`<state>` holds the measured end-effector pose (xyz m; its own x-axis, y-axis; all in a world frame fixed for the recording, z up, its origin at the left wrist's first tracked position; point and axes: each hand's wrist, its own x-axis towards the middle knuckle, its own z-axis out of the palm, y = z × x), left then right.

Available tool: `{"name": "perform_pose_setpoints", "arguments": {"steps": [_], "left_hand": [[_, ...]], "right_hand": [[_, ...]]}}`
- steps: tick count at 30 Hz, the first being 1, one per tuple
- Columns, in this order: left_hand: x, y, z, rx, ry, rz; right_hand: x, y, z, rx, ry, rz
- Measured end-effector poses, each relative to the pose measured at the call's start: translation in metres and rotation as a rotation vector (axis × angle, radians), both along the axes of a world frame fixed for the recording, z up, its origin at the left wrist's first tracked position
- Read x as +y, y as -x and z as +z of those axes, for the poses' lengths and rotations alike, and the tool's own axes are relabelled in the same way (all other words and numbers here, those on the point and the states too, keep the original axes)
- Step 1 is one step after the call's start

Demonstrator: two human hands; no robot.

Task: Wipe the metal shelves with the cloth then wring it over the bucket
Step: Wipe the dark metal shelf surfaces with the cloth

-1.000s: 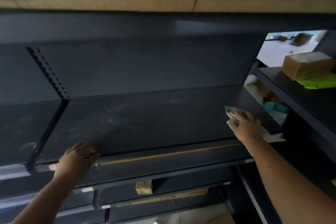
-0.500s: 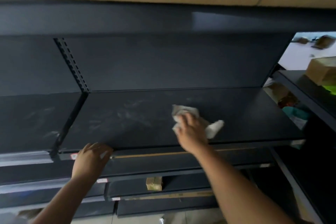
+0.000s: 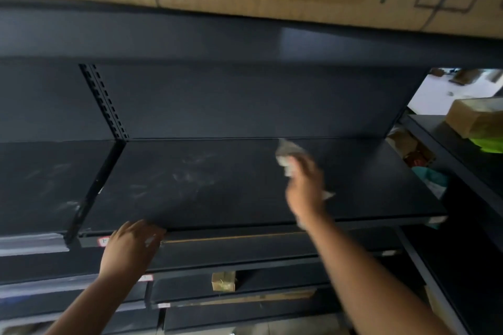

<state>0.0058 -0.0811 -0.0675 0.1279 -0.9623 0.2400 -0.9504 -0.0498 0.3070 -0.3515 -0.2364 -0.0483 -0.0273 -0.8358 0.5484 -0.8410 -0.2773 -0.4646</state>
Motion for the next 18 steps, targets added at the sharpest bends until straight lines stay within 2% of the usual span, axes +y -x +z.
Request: {"name": "perform_pose_setpoints", "arguments": {"steps": [2, 4, 6, 8, 13, 18], "left_hand": [[0.0, 0.001, 0.0, -0.019, -0.009, 0.004], [-0.002, 0.001, -0.001, -0.049, 0.004, -0.011], [-0.002, 0.001, -0.003, -0.056, 0.003, 0.0], [-0.003, 0.003, -0.004, -0.046, -0.009, 0.036], [-0.003, 0.01, 0.0, -0.055, 0.005, 0.093], [-0.003, 0.008, 0.001, -0.026, 0.028, 0.085]], "right_hand": [[-0.012, 0.09, -0.002, 0.13, -0.115, -0.245], [-0.016, 0.166, -0.008, 0.174, -0.284, -0.449], [-0.02, 0.218, -0.015, 0.186, -0.448, -0.574], [-0.033, 0.249, -0.023, 0.187, -0.489, -0.636], [-0.094, 0.232, -0.03, 0.169, -0.471, -0.502], [-0.123, 0.086, -0.026, 0.169, -0.457, -0.192]]}}
